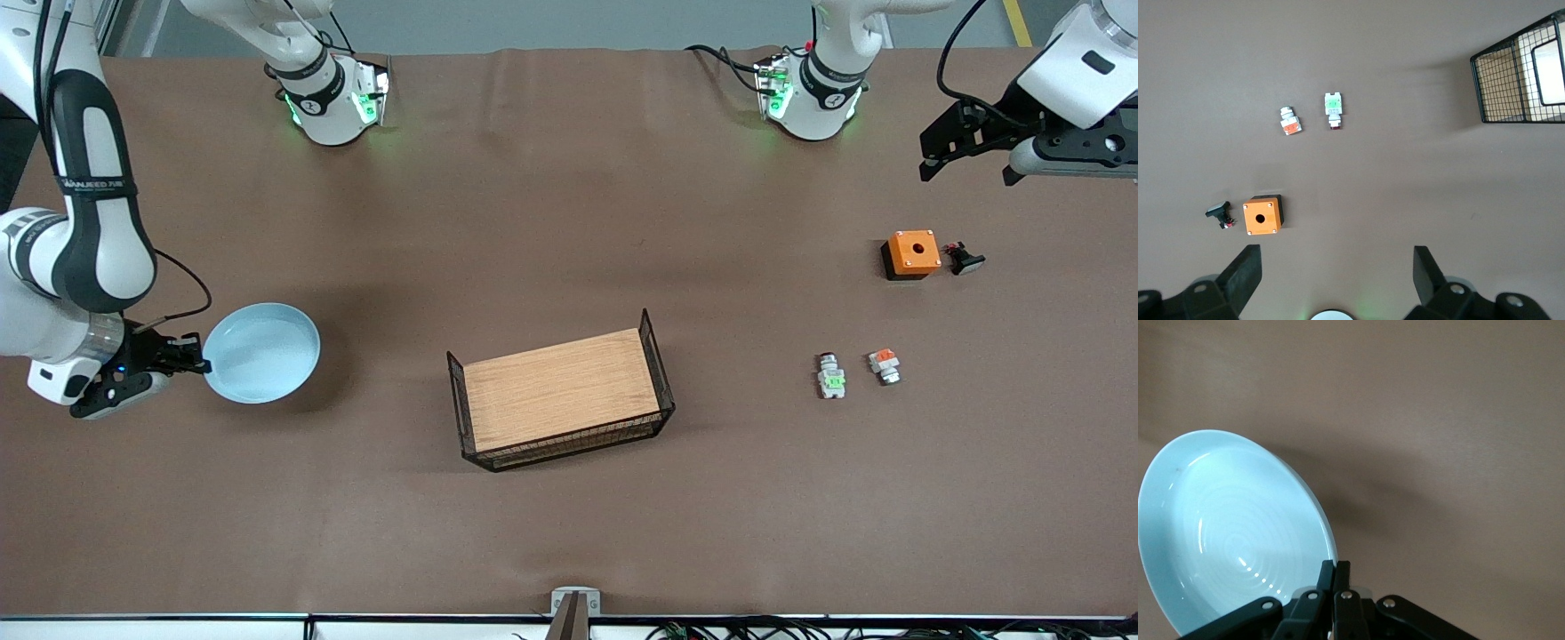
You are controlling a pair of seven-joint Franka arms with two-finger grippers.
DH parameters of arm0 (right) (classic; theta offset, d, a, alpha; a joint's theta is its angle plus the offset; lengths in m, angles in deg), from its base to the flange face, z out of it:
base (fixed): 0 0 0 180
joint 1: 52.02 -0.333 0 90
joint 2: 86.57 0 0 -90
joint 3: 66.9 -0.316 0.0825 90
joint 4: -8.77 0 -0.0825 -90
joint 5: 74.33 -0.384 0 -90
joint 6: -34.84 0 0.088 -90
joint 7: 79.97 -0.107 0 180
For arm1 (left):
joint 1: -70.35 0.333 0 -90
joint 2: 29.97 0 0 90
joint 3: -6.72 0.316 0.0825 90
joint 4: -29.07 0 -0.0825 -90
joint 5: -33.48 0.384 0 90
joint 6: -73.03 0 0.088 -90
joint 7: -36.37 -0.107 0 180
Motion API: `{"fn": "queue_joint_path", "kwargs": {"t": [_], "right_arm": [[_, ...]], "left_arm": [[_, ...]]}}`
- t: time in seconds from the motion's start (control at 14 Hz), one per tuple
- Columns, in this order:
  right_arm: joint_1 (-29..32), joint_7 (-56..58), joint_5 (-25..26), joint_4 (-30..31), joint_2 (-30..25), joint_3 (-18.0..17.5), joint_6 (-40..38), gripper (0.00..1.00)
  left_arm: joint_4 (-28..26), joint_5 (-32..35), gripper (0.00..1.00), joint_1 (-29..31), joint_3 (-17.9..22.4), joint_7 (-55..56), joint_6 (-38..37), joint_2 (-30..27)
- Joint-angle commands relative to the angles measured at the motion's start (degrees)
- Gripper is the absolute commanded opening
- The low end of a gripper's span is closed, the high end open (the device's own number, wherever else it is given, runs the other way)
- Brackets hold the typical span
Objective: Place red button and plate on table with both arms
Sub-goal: 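Lower the plate onto the table and open the right gripper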
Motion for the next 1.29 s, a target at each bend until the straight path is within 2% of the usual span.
{"fn": "queue_joint_path", "kwargs": {"t": [0.0,0.5,1.0,1.21], "right_arm": [[1.8,4.8,0.2,0.6,1.8,-0.5,3.2,0.01],[3.3,9.4,-0.4,0.1,7.9,-0.8,9.9,0.01],[3.2,9.8,-0.4,0.2,10.5,-0.8,13.7,0.02],[2.9,9.3,-0.5,0.0,11.1,-0.9,13.8,0.10]], "left_arm": [[-0.6,-0.5,1.00,0.1,-0.2,1.3,0.1,-0.8],[-0.6,-0.5,1.00,0.1,-0.2,1.3,0.1,-0.8],[-0.6,-0.4,1.00,0.0,-0.2,1.4,0.1,-0.8],[-0.6,-0.3,1.00,0.0,-0.2,1.4,0.1,-0.8]]}}
